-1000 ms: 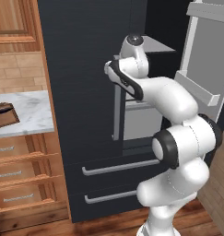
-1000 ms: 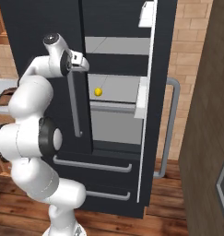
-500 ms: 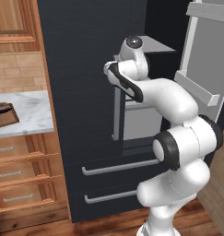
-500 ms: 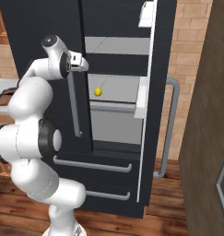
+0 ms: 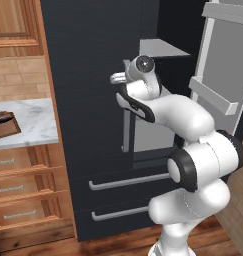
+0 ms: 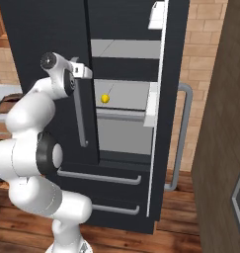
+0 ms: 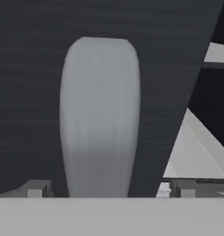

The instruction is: Retrieve a lemon from the fridge and place it on the cutting board with the fish.

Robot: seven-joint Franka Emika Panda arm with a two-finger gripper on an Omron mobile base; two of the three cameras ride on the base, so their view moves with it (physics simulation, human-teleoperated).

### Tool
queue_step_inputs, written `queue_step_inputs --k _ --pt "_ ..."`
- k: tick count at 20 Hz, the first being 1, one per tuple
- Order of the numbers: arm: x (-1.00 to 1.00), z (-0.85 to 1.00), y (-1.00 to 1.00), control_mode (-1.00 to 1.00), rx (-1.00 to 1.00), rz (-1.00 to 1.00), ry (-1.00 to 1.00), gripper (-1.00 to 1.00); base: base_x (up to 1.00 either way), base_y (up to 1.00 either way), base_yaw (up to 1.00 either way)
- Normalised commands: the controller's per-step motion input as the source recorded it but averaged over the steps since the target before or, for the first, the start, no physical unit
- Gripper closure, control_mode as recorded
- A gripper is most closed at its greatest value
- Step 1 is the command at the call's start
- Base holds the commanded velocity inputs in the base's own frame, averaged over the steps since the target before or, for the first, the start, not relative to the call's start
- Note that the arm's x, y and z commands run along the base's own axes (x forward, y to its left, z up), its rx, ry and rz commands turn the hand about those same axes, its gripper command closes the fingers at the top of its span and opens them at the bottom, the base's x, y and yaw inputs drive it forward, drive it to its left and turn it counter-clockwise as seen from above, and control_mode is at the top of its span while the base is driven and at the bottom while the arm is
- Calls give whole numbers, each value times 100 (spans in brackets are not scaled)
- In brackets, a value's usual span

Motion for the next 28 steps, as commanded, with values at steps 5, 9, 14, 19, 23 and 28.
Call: queue_step_inputs --k 5,9,14,19,23,28 --pt "68 -4 0 -100 0 1 -1 -100 0 0 0" --pt "66 0 0 -100 0 5 0 -100 0 0 0" --pt "42 0 8 -100 0 2 3 -100 0 0 0" --pt "12 0 19 -100 -2 -1 5 100 0 0 0" --pt "0 0 9 -100 0 -2 0 100 0 0 0" --pt "-43 0 36 -100 -2 -15 0 100 0 0 0"
